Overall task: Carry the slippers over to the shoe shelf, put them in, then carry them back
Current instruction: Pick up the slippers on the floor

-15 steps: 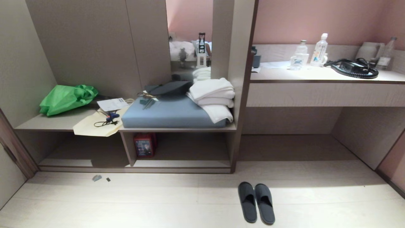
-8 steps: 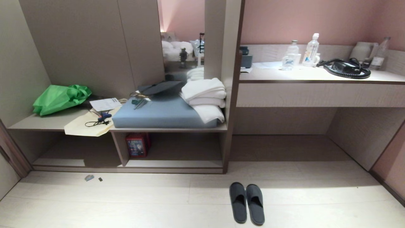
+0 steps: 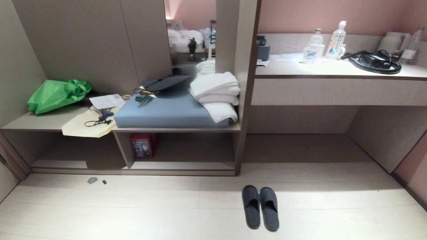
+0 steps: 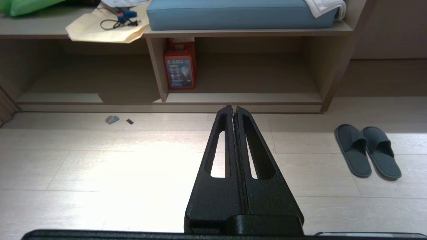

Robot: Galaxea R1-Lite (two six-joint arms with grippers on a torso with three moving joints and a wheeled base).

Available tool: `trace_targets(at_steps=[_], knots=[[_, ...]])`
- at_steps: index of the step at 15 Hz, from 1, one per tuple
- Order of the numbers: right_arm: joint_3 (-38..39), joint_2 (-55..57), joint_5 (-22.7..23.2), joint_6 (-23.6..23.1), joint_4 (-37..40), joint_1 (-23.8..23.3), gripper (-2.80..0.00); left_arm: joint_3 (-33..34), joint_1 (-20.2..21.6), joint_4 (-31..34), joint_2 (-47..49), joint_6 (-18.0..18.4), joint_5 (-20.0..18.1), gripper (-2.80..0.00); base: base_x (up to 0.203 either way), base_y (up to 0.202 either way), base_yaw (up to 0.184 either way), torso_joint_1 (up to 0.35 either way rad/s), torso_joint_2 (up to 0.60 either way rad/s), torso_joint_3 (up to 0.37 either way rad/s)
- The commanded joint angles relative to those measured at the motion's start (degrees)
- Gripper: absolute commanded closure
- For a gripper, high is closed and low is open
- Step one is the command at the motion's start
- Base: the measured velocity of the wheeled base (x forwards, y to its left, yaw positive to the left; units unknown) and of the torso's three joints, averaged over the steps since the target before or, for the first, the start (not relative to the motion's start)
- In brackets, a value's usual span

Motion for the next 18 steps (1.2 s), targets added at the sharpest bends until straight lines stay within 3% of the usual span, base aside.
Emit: trace_targets(at_steps=[1, 18], knots=[[0.0, 0.0, 0.0, 0.0, 0.0, 0.0, 0.00, 0.0, 0.0, 0.0, 0.0, -0.1, 0.0, 0.00, 0.000, 0.000, 0.000, 0.002, 0.00, -0.198], [0.0, 0.0, 0.0, 0.0, 0.0, 0.0, 0.00, 0.0, 0.0, -0.2, 0.0, -0.4, 0.0, 0.00, 0.000, 0.000, 0.000, 0.003, 0.00, -0.198]])
